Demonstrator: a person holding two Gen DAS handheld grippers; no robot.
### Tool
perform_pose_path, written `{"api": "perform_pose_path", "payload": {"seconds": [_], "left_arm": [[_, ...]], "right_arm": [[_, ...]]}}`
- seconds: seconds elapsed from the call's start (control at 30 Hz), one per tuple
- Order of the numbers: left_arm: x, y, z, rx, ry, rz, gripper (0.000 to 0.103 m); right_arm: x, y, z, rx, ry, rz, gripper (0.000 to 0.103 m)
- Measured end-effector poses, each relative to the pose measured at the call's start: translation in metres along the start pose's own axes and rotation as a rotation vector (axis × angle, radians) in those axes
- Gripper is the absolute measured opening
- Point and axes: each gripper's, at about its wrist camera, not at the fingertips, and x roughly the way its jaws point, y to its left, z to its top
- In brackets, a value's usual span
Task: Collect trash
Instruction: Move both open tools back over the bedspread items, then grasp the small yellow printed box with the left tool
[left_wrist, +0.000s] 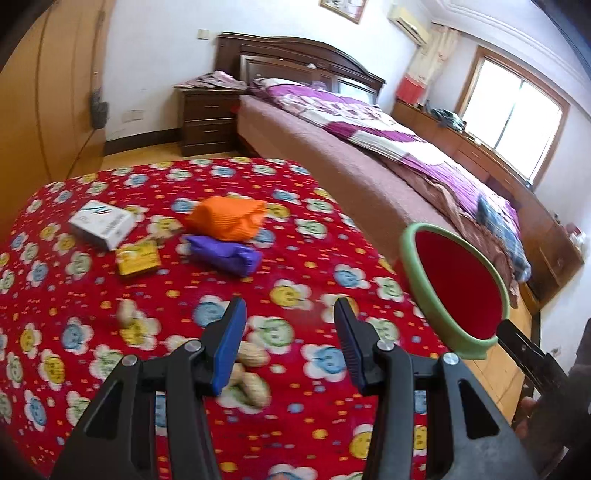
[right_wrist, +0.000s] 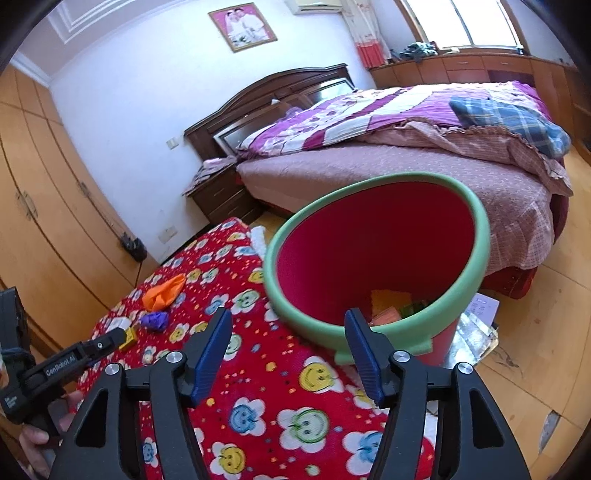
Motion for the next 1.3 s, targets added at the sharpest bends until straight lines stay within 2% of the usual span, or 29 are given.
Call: {"api": "perform_pose_path", "payload": {"seconds": [0.33,0.6,0.8,1.03,1.3], "left_arm": [[0.002,0.062,0.014,-0.052,-0.017,0.160,0.050],[0.021,0.109,0.025,-0.123,0.010,0.256,0.050],[0.040,0.127,0.028,-0.153,0.040,0.269,0.050],[0.061,0.120,0.029,-0.147,0.070,0.245,0.050],[0.087,0.112,0.033,-0.127,0.102,0.299,0.050]], "right_arm": [[0.015,0.015,-0.010,-0.024,0.045,0.007,0.066],[0.021,0.012,-0.012,-0.014,0.056,-0.001,0.066],[0.026,0.008,-0.014,-0.012,0.060,-0.015,0.067],[0.032,0.001,-0.015,0.008,0.073,-0.017,0.068],[0.035,-0.007,-0.015,0.025,0.080,-0.009,0.068]]}}
